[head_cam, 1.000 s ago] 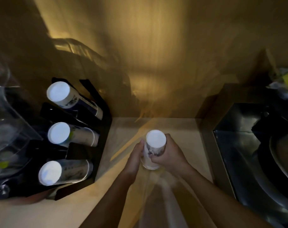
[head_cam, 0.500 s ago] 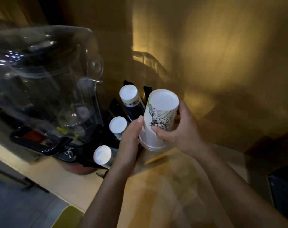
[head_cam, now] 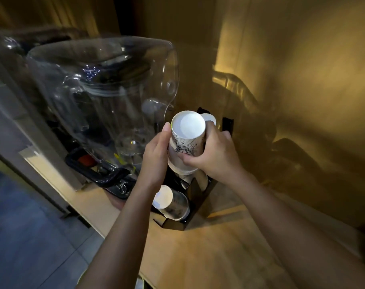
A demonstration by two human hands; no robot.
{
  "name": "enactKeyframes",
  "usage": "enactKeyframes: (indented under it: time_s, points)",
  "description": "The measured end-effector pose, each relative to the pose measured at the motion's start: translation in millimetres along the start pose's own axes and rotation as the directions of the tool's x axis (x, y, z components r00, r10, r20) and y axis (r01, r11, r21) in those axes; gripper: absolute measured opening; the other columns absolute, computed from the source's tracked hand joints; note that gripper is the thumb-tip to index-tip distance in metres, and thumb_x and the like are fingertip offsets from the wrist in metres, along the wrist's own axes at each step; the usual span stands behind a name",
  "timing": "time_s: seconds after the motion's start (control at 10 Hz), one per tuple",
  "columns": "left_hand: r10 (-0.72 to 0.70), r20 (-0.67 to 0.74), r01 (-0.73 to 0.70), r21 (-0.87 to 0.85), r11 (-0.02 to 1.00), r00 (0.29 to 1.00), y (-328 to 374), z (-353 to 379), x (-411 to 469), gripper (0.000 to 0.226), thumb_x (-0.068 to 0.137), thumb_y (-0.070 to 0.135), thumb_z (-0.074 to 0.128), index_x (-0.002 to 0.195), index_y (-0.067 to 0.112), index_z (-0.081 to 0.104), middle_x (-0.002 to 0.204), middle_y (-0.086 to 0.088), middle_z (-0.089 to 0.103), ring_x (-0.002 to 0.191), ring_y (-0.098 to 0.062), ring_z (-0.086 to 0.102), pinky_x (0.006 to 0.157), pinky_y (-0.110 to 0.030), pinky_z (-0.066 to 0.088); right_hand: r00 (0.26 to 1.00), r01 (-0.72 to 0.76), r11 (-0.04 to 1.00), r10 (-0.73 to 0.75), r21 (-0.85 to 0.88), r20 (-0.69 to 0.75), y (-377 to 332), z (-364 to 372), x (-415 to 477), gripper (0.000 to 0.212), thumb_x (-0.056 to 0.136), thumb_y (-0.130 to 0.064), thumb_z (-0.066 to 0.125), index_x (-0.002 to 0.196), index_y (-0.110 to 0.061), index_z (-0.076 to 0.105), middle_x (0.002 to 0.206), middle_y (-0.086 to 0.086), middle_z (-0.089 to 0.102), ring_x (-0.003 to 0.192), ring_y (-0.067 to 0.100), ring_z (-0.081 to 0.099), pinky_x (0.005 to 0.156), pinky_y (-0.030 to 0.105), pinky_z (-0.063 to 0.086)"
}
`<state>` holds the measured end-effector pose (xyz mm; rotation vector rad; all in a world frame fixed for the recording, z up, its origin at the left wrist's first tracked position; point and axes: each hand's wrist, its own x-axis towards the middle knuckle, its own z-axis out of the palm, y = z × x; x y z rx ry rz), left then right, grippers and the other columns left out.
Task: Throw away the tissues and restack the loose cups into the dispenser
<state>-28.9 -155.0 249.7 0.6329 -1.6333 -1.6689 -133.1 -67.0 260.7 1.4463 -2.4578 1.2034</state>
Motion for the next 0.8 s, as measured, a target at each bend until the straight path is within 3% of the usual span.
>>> enactKeyframes:
  time_s: [0.1, 0.2, 0.3, 0.4, 0.5, 0.6, 0.7, 0.8]
  points:
    - [-0.02, 0.018, 0.02, -0.011, 1.0, 1.0, -8, -1, 6, 0.042, 0.085, 0.058, 0.042, 0.095, 0.031, 0.072, 0.108, -0.003, 0.072, 0.104, -0.015, 0.066, 0.09, -0.034, 0.05, 1.0, 0.004, 0.999, -0.004, -0.046, 0.016, 11, 10, 2, 0.075, 0.056, -0.061, 0.067, 0.11, -0.015, 0.045, 0.11, 0.005, 0.063, 0.086, 0.008, 0.031, 0.083, 0.038, 0.034]
    - [-0.033, 0.047, 0.03, 0.065, 0.997, 0.998, -18, -1, 9, 0.033, 0.089, 0.05, 0.045, 0.1, 0.03, 0.068, 0.107, -0.003, 0.07, 0.103, -0.018, 0.066, 0.084, -0.033, 0.053, 0.998, 0.018, 0.994, -0.01, -0.111, 0.069, 26, 18, 1, 0.07, 0.064, -0.061, 0.068, 0.114, -0.019, 0.042, 0.112, 0.001, 0.063, 0.091, 0.008, 0.039, 0.088, 0.037, 0.031]
    - [-0.013, 0.032, 0.001, 0.333, 0.943, 0.999, -31, -3, 13, 0.027, 0.094, 0.033, 0.049, 0.114, 0.022, 0.063, 0.105, 0.002, 0.068, 0.101, -0.017, 0.064, 0.077, -0.027, 0.051, 0.985, 0.062, 0.992, -0.043, -0.111, 0.169, 38, 27, -4, 0.077, 0.07, -0.058, 0.065, 0.13, -0.023, 0.032, 0.125, -0.001, 0.057, 0.113, 0.014, 0.043, 0.096, 0.036, 0.024]
    - [0.053, 0.08, -0.091, 0.631, 0.771, 0.995, -45, 0, 9, 0.033, 0.093, 0.021, 0.052, 0.126, 0.021, 0.055, 0.115, -0.003, 0.066, 0.104, -0.02, 0.061, 0.084, -0.033, 0.05, 0.97, 0.179, 0.971, -0.148, -0.157, 0.192, 44, 35, -11, 0.066, 0.078, -0.047, 0.061, 0.133, -0.022, 0.034, 0.13, -0.001, 0.053, 0.12, 0.016, 0.043, 0.096, 0.032, 0.017]
    - [0.149, 0.123, -0.189, 0.783, 0.592, 0.981, -56, 9, 4, 0.037, 0.096, 0.021, 0.047, 0.133, 0.015, 0.049, 0.123, -0.009, 0.063, 0.109, -0.023, 0.06, 0.087, -0.034, 0.047, 0.954, 0.284, 0.916, -0.238, -0.284, 0.184, 49, 42, -14, 0.047, 0.082, -0.036, 0.058, 0.124, -0.017, 0.049, 0.118, 0.001, 0.062, 0.112, 0.017, 0.053, 0.097, 0.033, 0.02]
    - [0.183, 0.138, -0.214, 0.835, 0.506, 0.973, -57, 8, 6, 0.038, 0.097, 0.024, 0.043, 0.133, 0.011, 0.046, 0.123, -0.012, 0.062, 0.106, -0.025, 0.061, 0.085, -0.035, 0.049, 0.959, 0.271, 0.91, -0.227, -0.313, 0.168, 46, 44, -9, 0.04, 0.081, -0.033, 0.06, 0.117, -0.017, 0.053, 0.11, 0.002, 0.065, 0.101, 0.019, 0.058, 0.093, 0.034, 0.024]
    - [0.142, 0.19, -0.237, 0.823, 0.517, 0.971, -57, 3, 12, 0.037, 0.097, 0.024, 0.043, 0.132, 0.013, 0.046, 0.119, -0.01, 0.063, 0.104, -0.023, 0.061, 0.082, -0.033, 0.049, 0.961, 0.239, 0.918, -0.178, -0.315, 0.21, 42, 41, -8, 0.041, 0.079, -0.038, 0.059, 0.115, -0.02, 0.046, 0.107, 0.0, 0.063, 0.098, 0.02, 0.056, 0.093, 0.034, 0.024]
    - [0.081, 0.222, -0.233, 0.847, 0.477, 0.972, -49, 0, 18, 0.034, 0.095, 0.028, 0.047, 0.128, 0.018, 0.048, 0.114, -0.008, 0.065, 0.1, -0.023, 0.062, 0.072, -0.029, 0.042, 0.94, 0.241, 0.929, -0.151, -0.281, 0.306, 41, 33, -4, 0.045, 0.083, -0.042, 0.054, 0.121, -0.02, 0.041, 0.115, 0.002, 0.058, 0.105, 0.021, 0.052, 0.097, 0.037, 0.024]
